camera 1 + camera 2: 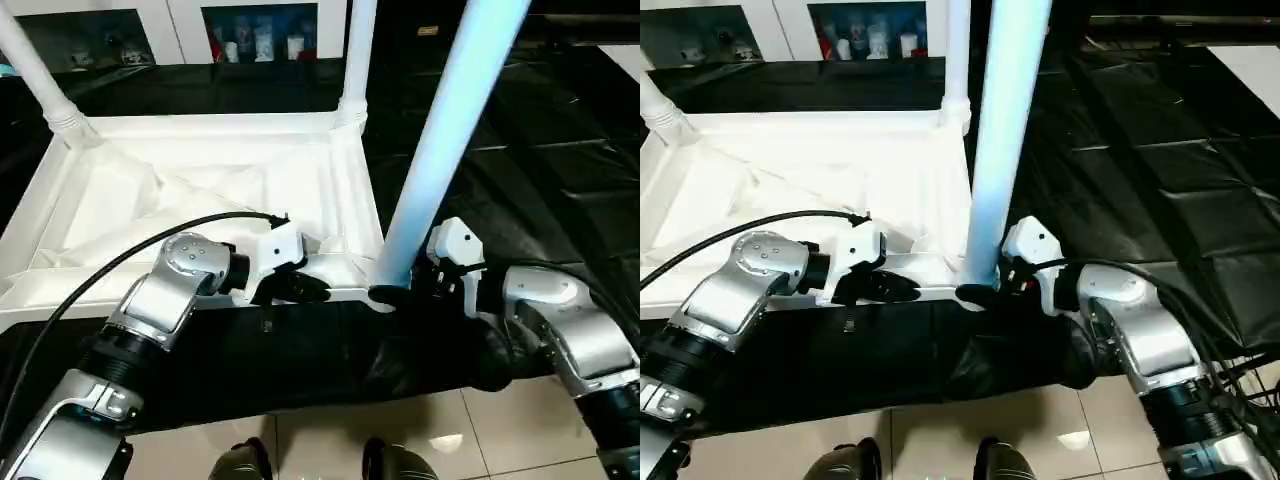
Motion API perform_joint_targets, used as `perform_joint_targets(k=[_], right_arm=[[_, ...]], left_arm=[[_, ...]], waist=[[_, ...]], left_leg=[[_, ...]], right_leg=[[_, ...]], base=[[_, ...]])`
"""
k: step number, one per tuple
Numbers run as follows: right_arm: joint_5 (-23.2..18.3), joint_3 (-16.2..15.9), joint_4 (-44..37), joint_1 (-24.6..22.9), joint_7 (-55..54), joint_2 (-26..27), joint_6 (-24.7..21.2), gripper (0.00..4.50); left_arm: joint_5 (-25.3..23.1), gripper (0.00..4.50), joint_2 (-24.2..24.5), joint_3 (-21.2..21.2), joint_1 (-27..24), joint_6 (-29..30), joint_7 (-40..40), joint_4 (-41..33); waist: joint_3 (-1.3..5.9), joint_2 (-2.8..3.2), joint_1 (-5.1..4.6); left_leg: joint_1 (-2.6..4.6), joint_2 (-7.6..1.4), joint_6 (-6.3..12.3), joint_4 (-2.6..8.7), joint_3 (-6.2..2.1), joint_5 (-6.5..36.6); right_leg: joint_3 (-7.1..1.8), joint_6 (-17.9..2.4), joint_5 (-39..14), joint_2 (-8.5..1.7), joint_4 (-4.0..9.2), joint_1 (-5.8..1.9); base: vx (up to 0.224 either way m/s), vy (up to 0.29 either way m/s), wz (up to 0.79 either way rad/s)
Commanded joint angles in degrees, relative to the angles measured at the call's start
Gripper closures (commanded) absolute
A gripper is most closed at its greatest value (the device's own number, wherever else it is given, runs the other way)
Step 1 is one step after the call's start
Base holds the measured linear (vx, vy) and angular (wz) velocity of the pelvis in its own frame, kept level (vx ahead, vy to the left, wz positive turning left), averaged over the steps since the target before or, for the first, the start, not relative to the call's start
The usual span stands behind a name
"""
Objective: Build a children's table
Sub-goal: Rotate leg to tighten
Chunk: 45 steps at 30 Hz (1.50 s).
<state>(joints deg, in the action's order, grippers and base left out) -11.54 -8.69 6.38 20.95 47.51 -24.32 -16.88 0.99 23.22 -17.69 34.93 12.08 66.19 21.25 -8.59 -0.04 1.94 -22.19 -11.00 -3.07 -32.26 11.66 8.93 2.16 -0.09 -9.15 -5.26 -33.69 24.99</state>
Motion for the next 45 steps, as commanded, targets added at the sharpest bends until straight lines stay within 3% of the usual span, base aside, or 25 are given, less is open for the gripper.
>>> perform_joint_targets(k=[1,2,4,7,10,12,15,17,19,20,22,24,25,29,33,34,36,37,39,42,43,45], right_arm=[[2.1,1.4,3.8,0.0,-9.9,4.0,-2.4,1.78],[2.6,2.4,5.5,0.4,-14.8,6.8,-3.5,1.78],[2.9,3.2,6.7,0.7,-18.4,8.8,-4.4,1.78],[3.1,6.2,11.5,2.4,-29.4,15.2,-6.7,1.78],[0.1,12.2,21.1,7.2,-42.4,23.1,-6.0,1.78],[-0.5,13.2,22.9,8.2,-44.2,24.2,-5.4,1.78],[3.2,11.7,28.1,11.2,-47.3,24.8,-2.9,1.78],[4.9,11.1,29.7,12.0,-48.6,24.7,-1.8,1.78],[5.2,10.0,29.7,12.1,-43.7,24.2,2.3,1.78],[2.0,10.9,26.3,11.0,-37.5,24.3,2.5,1.43],[2.0,10.8,24.9,10.7,-36.6,24.0,2.7,1.08],[2.6,10.0,22.4,10.3,-34.8,22.6,3.7,1.08],[2.7,9.1,20.5,9.9,-33.3,21.2,4.0,1.03],[1.9,6.7,13.2,7.9,-26.6,15.1,1.8,0.64],[3.6,4.5,7.9,5.1,-17.6,7.0,0.2,0.25],[2.9,4.3,5.3,3.4,-11.9,3.5,0.4,0.25],[2.1,4.3,4.1,2.6,-9.2,1.9,0.4,0.25],[0.2,4.5,1.9,1.3,-4.9,-0.6,0.1,0.25],[-0.6,4.6,1.4,0.8,-2.9,-1.7,0.2,0.25],[-1.5,3.5,1.0,0.1,0.4,-4.1,1.2,0.25],[-1.8,3.0,0.7,0.1,1.1,-4.5,1.1,0.25],[-2.2,2.5,0.3,0.1,2.1,-4.8,1.0,0.25]], left_arm=[[-3.0,4.50,-3.1,-1.5,0.4,1.5,-6.8,4.5],[-3.5,4.50,-4.6,-1.3,1.1,2.4,-9.2,5.9],[-3.8,4.50,-5.6,-1.2,1.7,3.1,-10.8,6.7],[-4.5,4.50,-9.7,-0.5,4.2,5.4,-16.7,10.4],[-5.7,4.50,-15.4,0.4,8.7,7.4,-25.4,16.7],[-6.0,4.50,-16.3,0.6,9.5,7.4,-26.9,18.1],[-7.7,4.50,-17.9,0.1,11.2,6.8,-30.2,21.0],[-8.4,4.50,-18.0,-0.3,11.6,6.5,-30.6,21.8],[-9.5,4.50,-16.6,-1.5,11.3,5.8,-28.6,21.3],[-10.0,4.50,-15.4,-2.1,10.8,5.7,-27.3,20.6],[-10.1,4.50,-14.9,-2.2,10.6,5.6,-26.7,20.3],[-10.4,4.50,-13.9,-2.4,10.5,4.6,-25.9,20.7],[-10.6,4.50,-13.2,-2.7,10.4,3.5,-25.0,20.7],[-10.5,4.50,-10.6,-3.4,9.2,1.3,-21.4,18.9],[-9.3,4.50,-7.3,-4.2,6.9,-1.6,-15.5,15.6],[-8.9,4.50,-5.2,-5.1,5.4,-4.6,-11.9,14.2],[-8.3,4.50,-4.4,-5.3,4.7,-6.0,-9.8,13.4],[-6.5,4.50,-3.0,-5.3,3.2,-7.3,-5.9,11.3],[-5.6,4.50,-2.0,-5.7,2.4,-7.7,-3.3,10.0],[-3.0,4.50,-0.3,-6.1,0.6,-7.4,1.9,6.5],[-2.1,4.50,-0.1,-6.0,0.2,-6.7,3.2,5.2],[-1.4,4.50,0.1,-6.0,-0.2,-6.0,4.1,3.9]], waist=[[3.78,-0.70,0.10],[3.52,-0.51,0.06],[3.39,-0.60,-0.20],[3.21,-0.47,-0.36],[3.13,-0.35,-0.48],[3.12,-0.24,-0.57],[2.87,-0.21,-0.74],[2.90,-0.19,-0.67],[2.87,-0.33,-0.61],[2.89,-0.46,-0.52],[3.14,-0.38,-0.35],[3.23,-0.42,-0.18],[3.25,-0.53,-0.18],[3.51,-0.75,0.01],[3.79,-0.69,0.08],[3.77,-0.54,0.18],[3.94,-0.68,0.28],[4.20,-0.52,0.30],[4.26,-0.49,0.26],[4.13,-0.49,0.21],[3.89,-0.27,0.28],[3.79,-0.35,0.22]], left_leg=[[0.97,-1.61,4.37,3.31,-0.66,11.5],[1.19,-1.66,3.14,3.41,-0.68,13.3],[1.05,-1.59,1.07,3.95,-1.11,16.1],[1.61,-1.42,-0.57,4.24,-1.23,20.3],[1.78,-1.35,-1.55,4.49,-1.50,22.0],[1.79,-1.29,-1.92,4.73,-1.70,23.3],[2.38,-1.24,-2.50,5.06,-1.92,28.3],[2.58,-1.26,-2.55,5.11,-2.00,29.0],[2.32,-1.27,-1.76,5.39,-2.14,29.0],[1.98,-1.32,-1.15,5.58,-2.21,27.9],[1.76,-1.59,-0.40,5.66,-2.00,24.9],[1.72,-1.67,0.11,5.55,-1.63,22.6],[1.43,-1.69,0.48,5.58,-1.62,21.2],[1.12,-1.69,2.22,5.14,-1.31,17.4],[0.92,-1.66,3.68,4.54,-0.96,14.2],[0.87,-1.64,4.30,4.20,-0.72,12.9],[0.62,-1.62,5.14,3.98,-0.76,11.5],[0.85,-1.67,6.67,3.67,-0.55,7.8],[0.83,-1.60,8.28,3.34,-0.43,5.4],[1.03,-1.79,9.20,3.34,-0.36,4.9],[1.21,-2.05,8.73,3.55,-0.39,6.8],[1.29,-2.12,8.02,3.65,-0.37,8.0]], right_leg=[[-1.98,-14.8,-12.6,-2.32,3.57,-3.14],[-2.13,-13.8,-16.2,-2.40,3.94,-2.76],[-1.91,-11.8,-21.5,-2.41,4.30,-2.85],[-1.94,-9.5,-25.7,-2.36,5.14,-2.02],[-1.73,-8.3,-27.6,-2.41,5.51,-1.87],[-1.52,-7.3,-28.1,-2.40,5.82,-1.87],[-1.17,-5.9,-29.0,-2.10,6.38,-1.45],[-1.13,-5.5,-29.5,-2.27,6.61,-1.36],[-1.03,-4.7,-30.1,-2.50,6.99,-1.68],[-1.05,-4.7,-29.3,-2.61,6.90,-2.02],[-1.29,-5.9,-25.1,-2.68,6.60,-2.26],[-1.47,-7.9,-20.1,-2.45,6.13,-2.29],[-1.44,-8.7,-18.2,-2.43,5.83,-2.66],[-1.57,-9.9,-16.6,-2.60,5.57,-3.12],[-1.61,-11.3,-13.4,-2.51,5.13,-3.08],[-1.77,-12.4,-10.7,-2.36,4.78,-2.84],[-1.73,-13.1,-7.5,-2.29,4.27,-3.34],[-1.78,-15.6,0.0,-2.10,3.36,-3.45],[-1.78,-17.5,5.3,-2.08,2.78,-3.65],[-1.69,-18.5,5.0,-2.15,2.68,-3.62],[-1.66,-18.3,0.9,-2.30,3.00,-3.51],[-1.69,-18.0,-1.6,-2.27,3.18,-3.44]], base=[[0.000,0.000,0.00],[0.000,0.000,0.00],[0.000,0.000,0.00],[0.000,0.000,0.00],[0.000,0.000,0.00],[0.000,0.000,0.00],[0.000,0.000,0.00],[0.000,0.000,0.00],[0.000,0.000,0.00],[0.000,0.000,0.00],[0.000,0.000,0.00],[0.000,0.000,0.00],[0.000,0.000,0.00],[0.000,0.000,0.00],[0.000,0.000,0.00],[0.056,-0.025,0.01],[0.062,-0.024,0.01],[0.072,-0.018,0.00],[0.067,-0.015,0.00],[0.000,0.000,0.00],[0.000,0.000,0.00],[0.000,0.000,0.00]])
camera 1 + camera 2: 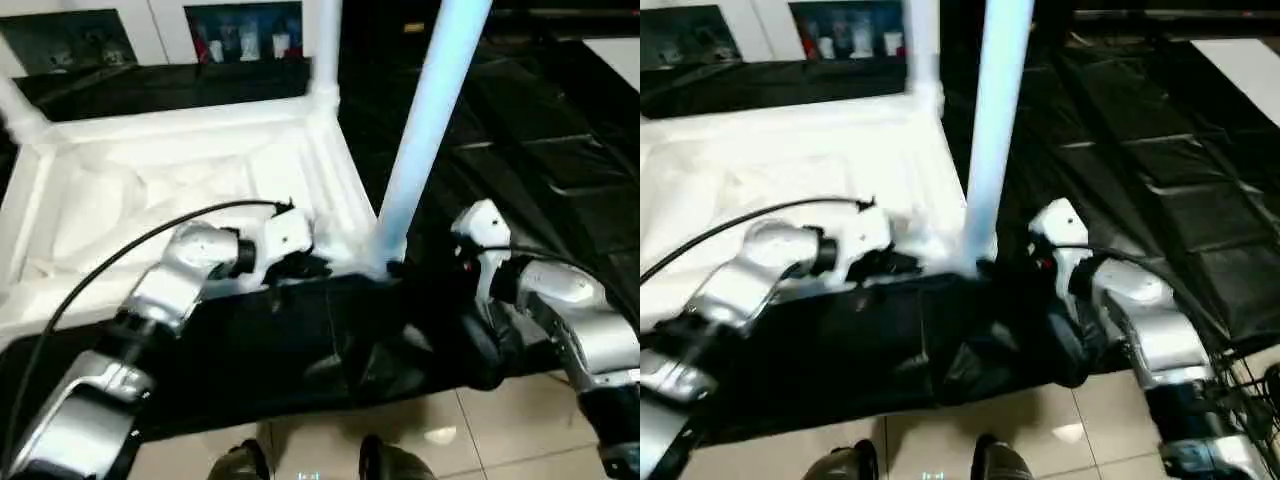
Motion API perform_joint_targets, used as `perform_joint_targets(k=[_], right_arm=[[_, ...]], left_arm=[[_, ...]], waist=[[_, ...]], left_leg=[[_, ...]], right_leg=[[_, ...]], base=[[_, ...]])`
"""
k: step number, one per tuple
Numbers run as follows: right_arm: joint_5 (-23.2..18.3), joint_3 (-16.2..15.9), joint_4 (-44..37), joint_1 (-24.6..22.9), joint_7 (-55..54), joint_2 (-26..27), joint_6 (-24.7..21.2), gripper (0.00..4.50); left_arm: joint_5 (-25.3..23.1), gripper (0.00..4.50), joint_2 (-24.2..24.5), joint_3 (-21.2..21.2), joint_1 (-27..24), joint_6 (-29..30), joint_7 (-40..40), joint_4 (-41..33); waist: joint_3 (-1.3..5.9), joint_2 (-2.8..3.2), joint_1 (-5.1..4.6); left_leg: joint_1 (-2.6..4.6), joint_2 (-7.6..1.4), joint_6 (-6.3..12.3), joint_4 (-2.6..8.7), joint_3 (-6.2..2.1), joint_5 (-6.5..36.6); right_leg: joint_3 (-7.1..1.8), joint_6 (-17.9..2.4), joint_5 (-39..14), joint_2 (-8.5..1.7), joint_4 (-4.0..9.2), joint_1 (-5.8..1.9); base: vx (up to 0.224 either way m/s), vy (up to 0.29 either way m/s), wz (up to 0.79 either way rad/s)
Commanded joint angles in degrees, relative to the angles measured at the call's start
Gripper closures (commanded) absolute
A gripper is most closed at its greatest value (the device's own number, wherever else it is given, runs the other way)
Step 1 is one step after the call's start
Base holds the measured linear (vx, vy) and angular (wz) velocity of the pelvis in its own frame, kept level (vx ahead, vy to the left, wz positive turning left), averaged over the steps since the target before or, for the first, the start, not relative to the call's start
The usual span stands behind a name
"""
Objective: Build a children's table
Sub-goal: Rotate leg to tighten
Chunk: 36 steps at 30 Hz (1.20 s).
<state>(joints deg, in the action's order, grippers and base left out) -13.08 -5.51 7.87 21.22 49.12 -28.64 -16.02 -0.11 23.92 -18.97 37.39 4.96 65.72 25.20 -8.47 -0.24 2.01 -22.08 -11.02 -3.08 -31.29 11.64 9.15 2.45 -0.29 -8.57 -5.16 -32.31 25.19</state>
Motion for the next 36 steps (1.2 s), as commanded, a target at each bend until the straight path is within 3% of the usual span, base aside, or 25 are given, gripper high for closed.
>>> perform_joint_targets(k=[1,3,4,10,17,28,36], right_arm=[[-0.9,-1.2,-1.5,-0.2,1.3,-0.6,0.1,0.25],[-0.7,-2.2,-2.0,-0.2,2.7,-0.9,0.2,0.25],[-0.5,-2.8,-2.4,-0.4,4.2,-1.1,0.3,0.25],[0.0,-4.1,-0.8,0.4,7.2,-0.7,1.7,0.25],[0.2,-4.4,0.9,1.3,7.6,-0.7,2.5,0.25],[-0.1,-4.1,1.5,0.9,8.7,-0.2,3.0,1.31],[-0.2,-4.4,1.5,0.6,8.9,0.3,3.2,1.67]], left_arm=[[0.1,4.50,-0.5,-4.7,-2.9,1.3,5.2,-0.8],[0.3,4.50,-0.5,-4.6,-3.0,1.4,5.6,-1.3],[0.5,4.50,-0.4,-4.5,-3.0,1.4,6.1,-1.5],[1.1,4.50,-0.1,-4.3,-3.1,1.7,7.5,-2.3],[0.9,4.50,0.1,-4.2,-3.4,2.3,7.5,-2.9],[0.9,4.50,0.3,-4.2,-3.7,2.7,8.0,-3.0],[0.8,4.50,0.6,-4.5,-3.9,3.1,8.6,-3.5]], waist=[[3.59,-0.22,0.17],[3.41,-0.42,0.06],[3.31,-0.14,0.26],[3.63,-0.23,0.65],[3.66,-0.33,0.68],[3.86,-0.35,0.68],[4.04,-0.28,0.70]], left_leg=[[1.20,-2.08,7.34,2.78,-0.35,8.8],[1.27,-2.12,6.27,2.96,-0.37,10.6],[1.66,-2.25,5.40,3.06,-0.32,12.0],[1.32,-2.09,5.80,2.80,-0.33,9.2],[1.22,-1.98,5.94,2.72,-0.31,9.3],[1.16,-1.95,6.53,2.53,-0.34,8.7],[1.15,-1.92,6.20,2.44,-0.36,9.2]], right_leg=[[-2.01,-17.4,-4.4,-2.39,1.98,-3.57],[-2.09,-16.5,-8.0,-2.43,2.40,-3.41],[-2.25,-15.8,-10.3,-2.45,2.72,-2.98],[-2.28,-15.8,-6.9,-2.45,2.08,-3.30],[-2.31,-15.7,-7.6,-2.47,2.11,-3.34],[-2.24,-15.9,-6.7,-2.38,1.89,-3.42],[-2.25,-16.0,-7.6,-2.39,1.86,-3.48]], base=[[0.000,0.000,0.00],[0.000,0.000,0.00],[0.000,0.000,0.00],[0.000,0.000,0.00],[0.000,0.000,0.00],[0.000,0.000,0.00],[0.000,0.000,0.00]])
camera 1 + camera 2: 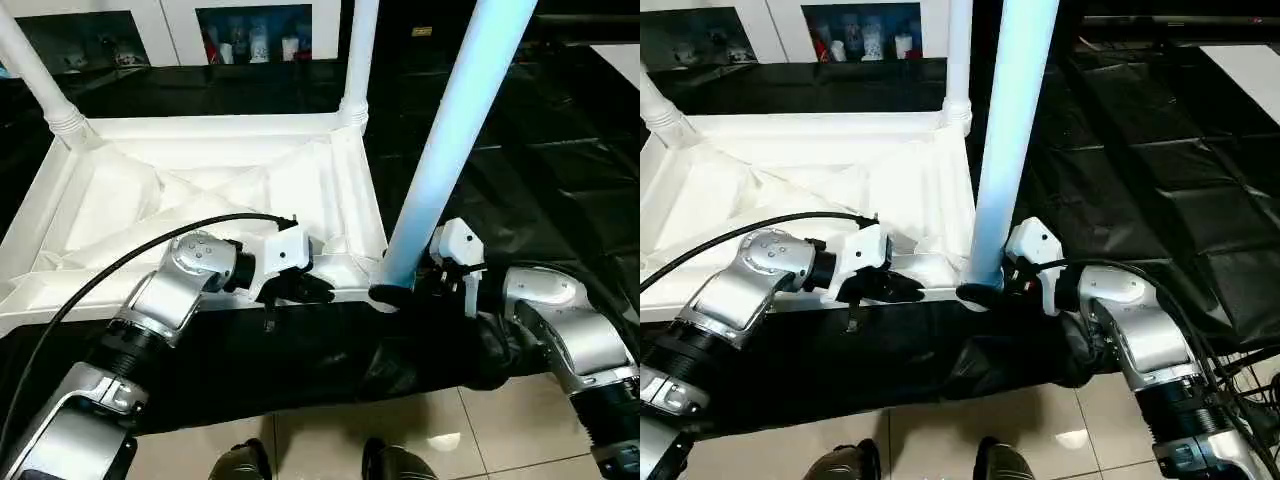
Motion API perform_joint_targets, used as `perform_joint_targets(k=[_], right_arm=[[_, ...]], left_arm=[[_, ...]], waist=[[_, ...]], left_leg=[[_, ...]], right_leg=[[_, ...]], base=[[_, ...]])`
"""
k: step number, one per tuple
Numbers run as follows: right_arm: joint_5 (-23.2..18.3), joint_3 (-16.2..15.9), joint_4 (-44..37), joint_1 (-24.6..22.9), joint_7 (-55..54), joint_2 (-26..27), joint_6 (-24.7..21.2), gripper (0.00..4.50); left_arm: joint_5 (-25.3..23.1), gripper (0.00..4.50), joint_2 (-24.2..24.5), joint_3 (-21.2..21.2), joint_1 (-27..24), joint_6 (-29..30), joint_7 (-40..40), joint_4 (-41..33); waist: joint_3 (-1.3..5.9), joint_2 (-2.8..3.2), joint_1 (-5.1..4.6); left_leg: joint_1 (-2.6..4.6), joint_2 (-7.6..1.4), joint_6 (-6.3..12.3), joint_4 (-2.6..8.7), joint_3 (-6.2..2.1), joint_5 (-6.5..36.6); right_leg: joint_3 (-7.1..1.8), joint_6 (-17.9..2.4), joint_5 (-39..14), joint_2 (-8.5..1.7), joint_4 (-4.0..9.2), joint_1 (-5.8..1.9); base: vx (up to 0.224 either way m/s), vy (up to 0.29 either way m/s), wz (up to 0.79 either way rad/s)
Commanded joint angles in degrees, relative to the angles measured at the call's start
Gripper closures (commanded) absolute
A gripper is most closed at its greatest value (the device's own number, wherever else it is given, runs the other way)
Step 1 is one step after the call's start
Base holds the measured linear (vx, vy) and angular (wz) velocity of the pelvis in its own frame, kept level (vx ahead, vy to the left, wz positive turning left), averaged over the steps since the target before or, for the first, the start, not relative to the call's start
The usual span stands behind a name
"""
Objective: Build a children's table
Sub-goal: Rotate leg to tighten
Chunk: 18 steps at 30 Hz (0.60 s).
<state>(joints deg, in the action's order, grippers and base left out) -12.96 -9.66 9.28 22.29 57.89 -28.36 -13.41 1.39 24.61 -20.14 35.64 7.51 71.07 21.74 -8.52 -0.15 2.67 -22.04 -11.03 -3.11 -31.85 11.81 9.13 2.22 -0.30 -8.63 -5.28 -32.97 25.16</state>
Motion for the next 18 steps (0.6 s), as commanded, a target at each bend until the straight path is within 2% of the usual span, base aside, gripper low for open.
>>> perform_joint_targets(k=[1,6,9,11,12,13,14,15,16,18], right_arm=[[-0.3,-0.3,0.1,-0.5,0.1,0.1,0.6,1.72],[0.1,-0.1,0.2,-1.1,-1.2,1.2,0.8,1.80],[3.1,0.6,2.5,-0.5,-8.4,3.7,1.1,1.80],[4.2,1.3,3.9,-0.1,-12.8,5.5,0.2,1.80],[4.3,2.1,4.4,0.1,-16.3,7.5,-1.2,1.80],[4.4,2.9,4.9,0.2,-19.7,9.4,-2.4,1.81],[4.6,4.1,5.7,0.5,-24.9,12.4,-4.0,1.81],[4.6,4.2,5.8,0.6,-25.2,12.5,-4.1,1.81],[5.3,6.3,8.0,1.6,-34.3,17.3,-6.3,1.81],[5.3,8.6,10.9,2.9,-41.8,21.0,-7.2,1.81]], left_arm=[[-0.7,4.50,0.0,-3.3,-2.1,0.6,3.3,-0.1],[-1.0,4.50,-0.1,-3.3,-2.0,0.3,2.7,0.4],[-3.0,4.50,-2.3,-2.2,-0.3,0.5,-3.3,4.1],[-3.9,4.50,-3.7,-1.5,1.0,1.8,-7.1,6.5],[-4.3,4.50,-5.2,-0.9,2.1,2.9,-10.1,8.4],[-4.6,4.50,-6.6,-0.3,3.1,3.6,-12.8,10.2],[-5.1,4.50,-8.4,0.1,4.4,4.4,-16.1,12.2],[-5.1,4.50,-8.5,0.1,4.4,4.4,-16.3,12.3],[-5.9,4.50,-11.4,0.6,6.4,5.6,-21.3,15.1],[-6.7,4.50,-13.5,0.7,7.7,6.5,-24.9,17.0]], waist=[[4.07,-0.38,0.02],[4.19,-0.35,-0.03],[4.08,-0.39,-0.15],[3.71,-0.35,-0.36],[3.62,-0.61,-0.53],[3.55,-0.47,-0.53],[3.46,-0.53,-0.65],[3.33,-0.52,-0.69],[3.27,-0.32,-0.83],[3.36,-0.40,-0.94]], left_leg=[[1.10,-1.91,6.13,3.00,-0.53,9.5],[1.12,-1.86,6.09,2.92,-0.53,9.1],[1.09,-1.82,5.80,3.01,-0.55,9.8],[1.30,-1.77,3.54,3.26,-0.68,13.7],[1.25,-1.73,3.03,3.33,-0.67,14.5],[1.40,-1.77,1.84,3.58,-0.93,16.2],[1.38,-1.72,1.60,3.64,-0.90,16.6],[1.40,-1.63,1.22,3.74,-0.92,17.4],[1.39,-1.57,0.30,3.87,-1.12,18.5],[1.40,-1.48,-0.67,4.12,-1.46,20.2]], right_leg=[[-2.02,-16.0,-7.9,-2.27,2.58,-3.42],[-2.03,-16.2,-6.7,-2.17,2.41,-3.44],[-2.00,-16.0,-8.2,-2.22,2.63,-3.38],[-2.04,-14.4,-15.3,-2.36,3.40,-2.99],[-2.05,-13.9,-16.9,-2.27,3.56,-2.93],[-2.05,-12.3,-20.7,-2.43,3.97,-2.75],[-2.08,-11.9,-21.5,-2.32,4.10,-2.59],[-2.06,-11.4,-22.8,-2.28,4.27,-2.44],[-2.05,-10.6,-24.5,-2.29,4.38,-2.24],[-1.84,-9.3,-26.8,-2.46,4.65,-2.34]], base=[[0.000,0.000,0.00],[0.000,0.000,0.00],[0.000,0.000,0.00],[0.000,0.000,0.00],[0.000,0.000,0.00],[0.000,0.000,0.00],[0.000,0.000,0.00],[0.000,0.000,0.00],[0.000,0.000,0.00],[0.000,0.000,0.00]])
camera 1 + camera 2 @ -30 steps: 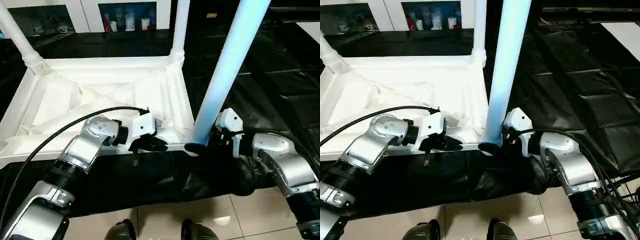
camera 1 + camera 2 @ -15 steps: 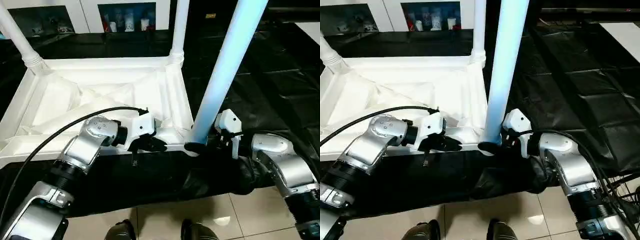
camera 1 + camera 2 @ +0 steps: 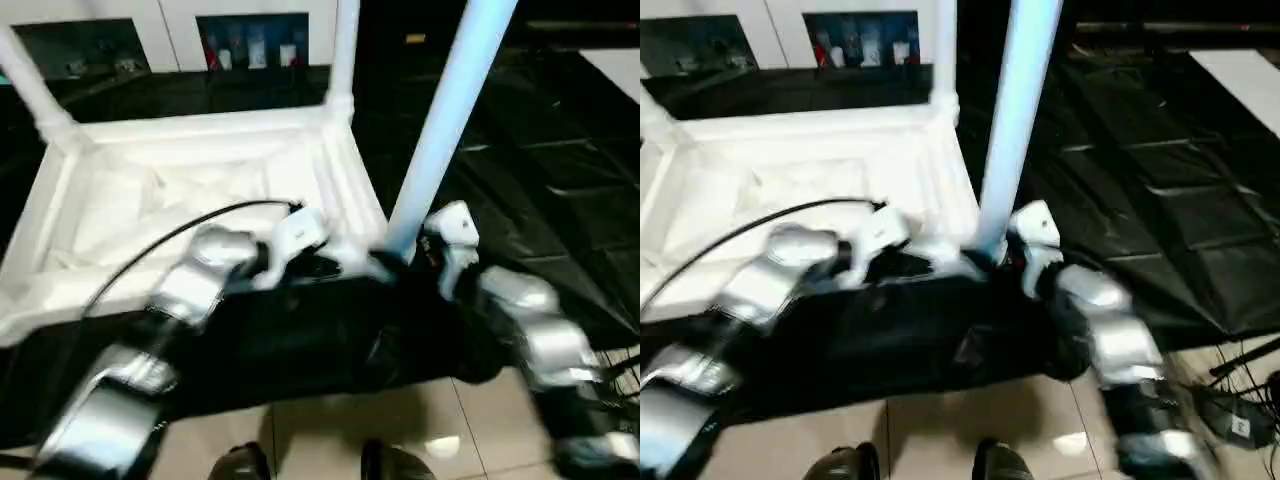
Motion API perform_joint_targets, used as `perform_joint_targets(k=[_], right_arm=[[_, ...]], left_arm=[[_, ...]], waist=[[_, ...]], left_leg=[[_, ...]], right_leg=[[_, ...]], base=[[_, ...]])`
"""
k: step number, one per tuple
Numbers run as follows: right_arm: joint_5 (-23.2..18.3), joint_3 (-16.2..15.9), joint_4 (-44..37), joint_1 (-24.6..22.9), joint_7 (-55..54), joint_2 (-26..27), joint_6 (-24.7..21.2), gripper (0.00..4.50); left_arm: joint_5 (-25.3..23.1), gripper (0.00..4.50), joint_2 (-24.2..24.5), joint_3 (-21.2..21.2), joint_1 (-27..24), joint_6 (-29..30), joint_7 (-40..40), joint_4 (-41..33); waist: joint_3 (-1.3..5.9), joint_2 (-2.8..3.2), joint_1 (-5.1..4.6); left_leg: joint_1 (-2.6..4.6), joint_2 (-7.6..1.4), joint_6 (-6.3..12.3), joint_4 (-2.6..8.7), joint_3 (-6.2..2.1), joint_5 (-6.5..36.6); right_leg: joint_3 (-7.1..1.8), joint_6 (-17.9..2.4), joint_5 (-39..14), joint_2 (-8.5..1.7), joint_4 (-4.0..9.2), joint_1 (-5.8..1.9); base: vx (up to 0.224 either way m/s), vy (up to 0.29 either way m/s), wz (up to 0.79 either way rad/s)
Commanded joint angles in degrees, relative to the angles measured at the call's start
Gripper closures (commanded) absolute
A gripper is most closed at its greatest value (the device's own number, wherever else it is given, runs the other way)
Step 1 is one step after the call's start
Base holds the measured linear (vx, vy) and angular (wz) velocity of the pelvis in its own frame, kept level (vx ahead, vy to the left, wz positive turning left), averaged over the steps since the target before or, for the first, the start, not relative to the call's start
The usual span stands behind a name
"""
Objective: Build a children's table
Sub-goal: Rotate leg to tighten
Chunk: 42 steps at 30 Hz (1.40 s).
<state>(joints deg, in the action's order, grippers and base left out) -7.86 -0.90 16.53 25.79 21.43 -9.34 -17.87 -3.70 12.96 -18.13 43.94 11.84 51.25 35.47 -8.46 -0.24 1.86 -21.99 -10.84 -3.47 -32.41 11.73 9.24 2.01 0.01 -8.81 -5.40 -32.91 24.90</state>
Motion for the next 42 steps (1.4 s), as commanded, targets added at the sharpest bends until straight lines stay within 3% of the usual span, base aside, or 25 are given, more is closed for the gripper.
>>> perform_joint_targets(k=[1,2,5,9,12,14,18,19,23,24,26,27,28,30,31,33,34,37,40,42], right_arm=[[-0.1,1.0,5.0,0.1,-8.4,3.6,-2.9,1.81],[-1.4,3.4,7.7,1.4,-13.6,6.5,-2.5,1.81],[-2.1,5.3,14.2,4.7,-19.7,10.3,0.1,1.81],[1.0,3.1,17.5,7.0,-18.9,10.4,2.8,1.81],[1.6,2.4,17.0,7.2,-16.0,9.9,3.6,1.81],[2.5,1.2,13.5,6.0,-12.6,8.7,4.4,1.25],[1.8,0.9,9.1,4.9,-9.7,7.0,4.1,1.02],[2.0,-0.4,6.3,4.5,-7.8,4.7,3.7,0.77],[1.4,-2.4,0.5,3.3,-2.3,-0.1,1.2,0.56],[0.8,-2.9,-1.4,2.8,0.0,-2.0,0.2,0.32],[0.5,-4.1,-5.7,1.2,6.7,-6.8,-1.8,0.18],[0.5,-4.1,-5.7,1.2,6.7,-6.8,-1.8,0.11],[0.5,-5.5,-9.5,-0.7,13.7,-11.8,-3.3,0.05],[0.7,-6.5,-11.0,-1.6,17.2,-14.6,-3.1,0.05],[0.4,-7.9,-13.4,-3.3,22.7,-19.0,-2.4,0.05],[-0.3,-8.1,-14.3,-3.8,24.3,-20.4,-2.6,0.05],[-1.0,-8.1,-14.7,-4.1,25.7,-21.4,-2.5,0.05],[-2.4,-8.1,-14.9,-4.4,28.2,-22.7,-2.2,0.05],[-2.8,-8.1,-15.0,-4.4,28.7,-22.8,-2.4,0.05],[-3.6,-9.0,-15.6,-4.6,30.9,-22.9,-3.0,0.05]], left_arm=[[-2.0,4.50,-2.7,-1.3,0.0,2.6,-6.4,4.0],[-2.5,4.50,-4.2,-1.3,1.0,3.1,-8.9,5.7],[-3.4,4.50,-6.6,-1.4,2.6,3.0,-11.8,8.7],[-4.1,4.50,-7.0,-1.5,3.1,1.9,-11.9,10.1],[-4.6,4.50,-6.2,-1.9,2.8,1.0,-10.8,9.8],[-4.7,4.50,-4.8,-2.0,2.0,0.7,-9.3,8.3],[-4.8,4.50,-3.2,-1.9,1.3,0.2,-8.5,7.6],[-4.8,4.50,-2.0,-1.9,0.8,-0.5,-7.5,7.1],[-4.6,4.50,0.0,-2.0,-0.3,-1.4,-4.9,5.2],[-4.5,4.50,0.6,-1.9,-0.7,-1.5,-4.0,4.7],[-4.0,4.50,2.2,-2.2,-1.7,-2.1,-1.5,2.9],[-4.0,4.50,2.2,-2.2,-1.7,-2.1,-1.5,2.9],[-2.7,4.50,3.9,-2.5,-3.1,-3.0,2.5,0.4],[-1.8,4.50,4.8,-2.8,-3.9,-2.9,4.9,-1.1],[-0.2,4.50,6.8,-3.7,-5.8,-4.7,10.4,-4.4],[0.6,4.50,7.5,-4.0,-6.5,-4.9,12.4,-5.7],[1.4,4.50,8.6,-4.5,-7.3,-5.5,15.0,-7.3],[3.8,4.50,10.9,-5.5,-9.0,-3.4,20.8,-11.8],[4.5,4.50,11.4,-5.6,-9.3,-2.2,22.0,-13.0],[4.9,4.50,11.9,-5.6,-9.6,-1.6,22.9,-14.0]], waist=[[3.21,-0.19,-0.12],[3.15,-0.19,-0.26],[3.13,0.06,-0.33],[3.14,0.05,-0.45],[3.07,-0.19,-0.30],[3.18,-0.37,-0.17],[3.36,-0.42,0.03],[3.34,-0.38,0.00],[3.40,-0.52,-0.01],[3.43,-0.53,0.01],[3.52,-0.46,-0.01],[3.54,-0.44,0.11],[3.56,-0.23,0.16],[3.62,-0.38,0.17],[3.80,-0.22,0.43],[3.89,-0.20,0.33],[4.20,-0.10,0.22],[4.18,-0.05,0.31],[4.00,0.10,0.53],[3.72,-0.05,0.65]], left_leg=[[1.53,-1.62,-0.41,4.69,-1.38,20.9],[1.58,-1.51,-0.50,4.70,-1.34,21.8],[1.77,-1.47,-0.90,4.92,-1.50,23.2],[1.46,-1.43,-1.00,5.27,-1.76,24.5],[1.39,-1.49,-0.22,5.40,-1.69,23.9],[1.24,-1.58,0.31,5.37,-1.57,22.7],[0.96,-1.64,1.90,5.10,-1.16,18.2],[0.83,-1.64,1.92,5.14,-1.21,17.8],[0.63,-1.66,2.61,4.97,-1.15,16.3],[0.57,-1.70,2.92,4.96,-1.15,15.9],[0.47,-1.80,3.71,4.78,-1.10,14.2],[0.48,-1.80,3.96,4.66,-1.06,13.7],[0.58,-1.80,4.45,4.52,-0.96,13.2],[0.59,-1.82,4.99,4.31,-0.80,12.2],[0.69,-2.04,5.72,4.15,-0.89,10.4],[0.75,-2.01,6.50,3.93,-0.66,8.6],[0.77,-1.94,7.77,3.61,-0.61,5.8],[0.92,-2.04,9.78,3.28,-0.39,2.9],[1.20,-2.26,9.49,3.40,-0.36,4.3],[1.16,-2.25,8.36,3.55,-0.33,6.8]], right_leg=[[-1.69,-8.8,-27.7,-2.41,4.86,-1.84],[-1.71,-8.2,-29.0,-2.45,5.17,-1.56],[-1.48,-7.0,-29.0,-2.33,5.55,-1.33],[-1.16,-6.2,-27.9,-2.30,5.64,-1.73],[-1.30,-6.4,-26.5,-2.30,5.61,-1.76],[-1.45,-6.9,-25.1,-2.35,5.45,-1.92],[-1.66,-9.2,-19.5,-2.33,4.84,-2.25],[-1.60,-9.4,-19.4,-2.28,4.73,-2.39],[-1.61,-9.6,-18.6,-2.27,4.61,-2.74],[-1.59,-9.8,-18.0,-2.25,4.50,-2.83],[-1.57,-10.7,-15.4,-2.18,4.20,-3.01],[-1.56,-10.9,-14.5,-2.11,4.11,-3.01],[-1.58,-11.9,-13.5,-2.20,4.00,-3.05],[-1.67,-12.4,-11.8,-2.18,3.83,-3.03],[-1.62,-13.8,-8.1,-2.12,3.36,-3.27],[-1.74,-15.1,-4.2,-2.00,2.92,-3.23],[-1.66,-17.1,1.2,-1.93,2.14,-3.48],[-1.74,-19.1,6.0,-1.95,1.51,-3.51],[-1.66,-19.2,2.8,-2.04,1.77,-3.37],[-1.72,-18.7,-1.4,-2.07,2.16,-3.27]], base=[[0.000,0.000,0.00],[0.000,0.000,0.00],[0.000,0.000,0.00],[0.000,0.000,0.00],[0.000,0.000,0.00],[0.000,0.000,0.00],[0.000,0.000,0.00],[0.000,0.000,0.00],[0.000,0.000,0.00],[0.000,0.000,0.00],[0.000,0.000,0.00],[0.000,0.000,0.00],[0.000,0.000,0.00],[0.000,0.000,0.00],[0.058,-0.001,0.00],[0.061,0.001,0.00],[0.052,0.004,-0.01],[0.017,0.001,0.00],[0.000,0.000,0.00],[0.000,0.000,0.00]])
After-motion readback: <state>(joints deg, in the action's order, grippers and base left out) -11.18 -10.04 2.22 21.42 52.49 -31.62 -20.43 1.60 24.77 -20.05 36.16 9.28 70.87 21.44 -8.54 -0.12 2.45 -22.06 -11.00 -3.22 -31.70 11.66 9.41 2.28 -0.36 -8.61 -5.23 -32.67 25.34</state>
